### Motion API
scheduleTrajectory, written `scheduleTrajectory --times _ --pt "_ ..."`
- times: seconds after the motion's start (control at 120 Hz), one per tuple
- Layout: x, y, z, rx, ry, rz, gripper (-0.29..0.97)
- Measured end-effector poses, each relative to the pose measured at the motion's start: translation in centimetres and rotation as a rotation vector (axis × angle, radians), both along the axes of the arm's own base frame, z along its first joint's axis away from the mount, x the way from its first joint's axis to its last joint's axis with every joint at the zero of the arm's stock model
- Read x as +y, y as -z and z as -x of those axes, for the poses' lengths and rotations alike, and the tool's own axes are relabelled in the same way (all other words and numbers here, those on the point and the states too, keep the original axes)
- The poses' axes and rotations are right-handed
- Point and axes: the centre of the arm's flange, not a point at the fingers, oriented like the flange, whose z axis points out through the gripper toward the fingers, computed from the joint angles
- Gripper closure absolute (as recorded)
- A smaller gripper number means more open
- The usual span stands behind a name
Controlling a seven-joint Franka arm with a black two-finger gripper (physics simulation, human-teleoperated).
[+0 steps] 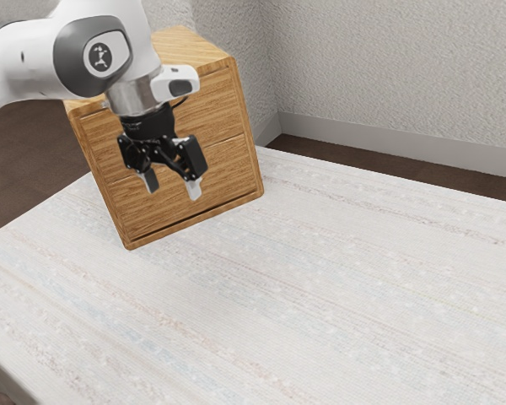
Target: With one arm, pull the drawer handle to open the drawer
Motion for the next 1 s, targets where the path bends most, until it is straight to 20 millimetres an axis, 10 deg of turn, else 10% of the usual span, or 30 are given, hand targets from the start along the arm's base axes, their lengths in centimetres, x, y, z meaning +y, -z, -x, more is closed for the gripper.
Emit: scheduleTrajectory --times 0.183,0.325,0.517,0.733,1.0 --pt "0.3 -0.4 0.4 0.001 0.015 0.016 0.0" --pt "1.4 -9.1 6.3 -0.15 0.014 0.05 0.0" --pt "5.1 -6.1 4.3 -0.126 0.001 -0.016 0.0" --pt "-3.4 -5.6 0.7 -0.166 0.295 -0.158 0.0" --pt "0.6 -4.5 -0.8 -0.185 0.364 -0.261 0.0"
